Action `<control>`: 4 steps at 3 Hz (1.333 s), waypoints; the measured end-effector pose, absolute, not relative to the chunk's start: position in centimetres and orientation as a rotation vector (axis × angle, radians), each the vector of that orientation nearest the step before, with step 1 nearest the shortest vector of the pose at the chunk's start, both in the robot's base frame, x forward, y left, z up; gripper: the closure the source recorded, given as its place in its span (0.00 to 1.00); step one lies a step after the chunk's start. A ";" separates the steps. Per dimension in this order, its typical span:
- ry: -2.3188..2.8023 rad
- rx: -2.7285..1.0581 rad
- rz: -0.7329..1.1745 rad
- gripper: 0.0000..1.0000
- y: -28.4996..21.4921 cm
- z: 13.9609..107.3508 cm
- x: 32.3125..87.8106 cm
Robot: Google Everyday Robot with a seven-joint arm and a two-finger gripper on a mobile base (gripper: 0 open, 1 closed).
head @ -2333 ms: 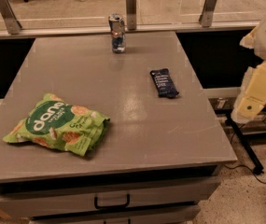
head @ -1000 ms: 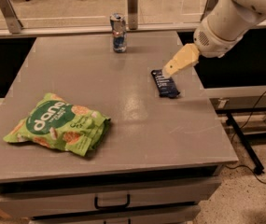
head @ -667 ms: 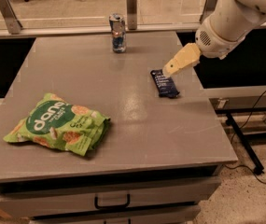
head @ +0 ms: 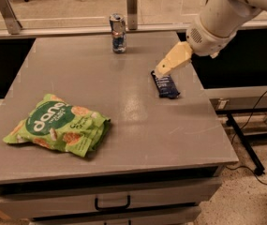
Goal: Move rxbar blueberry near green rice chip bag
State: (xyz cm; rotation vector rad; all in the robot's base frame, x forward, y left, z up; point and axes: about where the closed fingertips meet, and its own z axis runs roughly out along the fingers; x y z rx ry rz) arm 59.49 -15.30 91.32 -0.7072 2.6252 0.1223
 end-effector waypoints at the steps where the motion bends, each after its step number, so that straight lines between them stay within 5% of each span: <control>1: 2.711 -0.627 0.103 0.00 -13.9 90.6 58.8; 4: 2.786 -0.290 0.100 0.00 -10.7 87.3 61.2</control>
Offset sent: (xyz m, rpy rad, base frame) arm -0.0075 0.0424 -0.0341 -0.0076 0.1489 -0.3024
